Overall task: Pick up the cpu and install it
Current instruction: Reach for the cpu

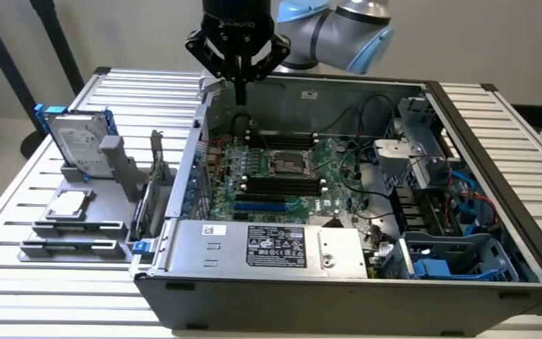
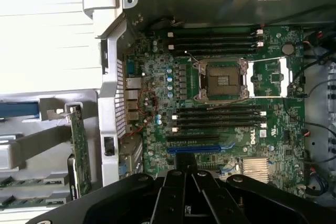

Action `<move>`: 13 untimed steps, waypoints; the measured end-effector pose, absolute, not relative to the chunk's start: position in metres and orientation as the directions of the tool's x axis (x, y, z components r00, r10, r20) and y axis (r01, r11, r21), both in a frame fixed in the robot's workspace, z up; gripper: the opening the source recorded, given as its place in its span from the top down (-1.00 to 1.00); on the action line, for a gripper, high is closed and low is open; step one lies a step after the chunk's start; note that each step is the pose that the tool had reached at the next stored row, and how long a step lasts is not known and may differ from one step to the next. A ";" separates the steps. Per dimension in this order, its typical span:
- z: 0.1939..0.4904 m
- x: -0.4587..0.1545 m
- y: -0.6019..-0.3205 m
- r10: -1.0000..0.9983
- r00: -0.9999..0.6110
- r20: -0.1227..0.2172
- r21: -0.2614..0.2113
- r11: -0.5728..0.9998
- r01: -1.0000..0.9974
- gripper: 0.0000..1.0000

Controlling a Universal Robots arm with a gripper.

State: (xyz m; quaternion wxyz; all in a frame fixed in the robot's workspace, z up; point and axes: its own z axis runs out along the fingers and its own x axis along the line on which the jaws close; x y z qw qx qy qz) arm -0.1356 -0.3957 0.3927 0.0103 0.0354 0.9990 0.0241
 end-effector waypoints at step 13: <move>0.391 -0.195 -0.387 0.071 -0.997 -0.019 0.049 0.996 0.070 0.79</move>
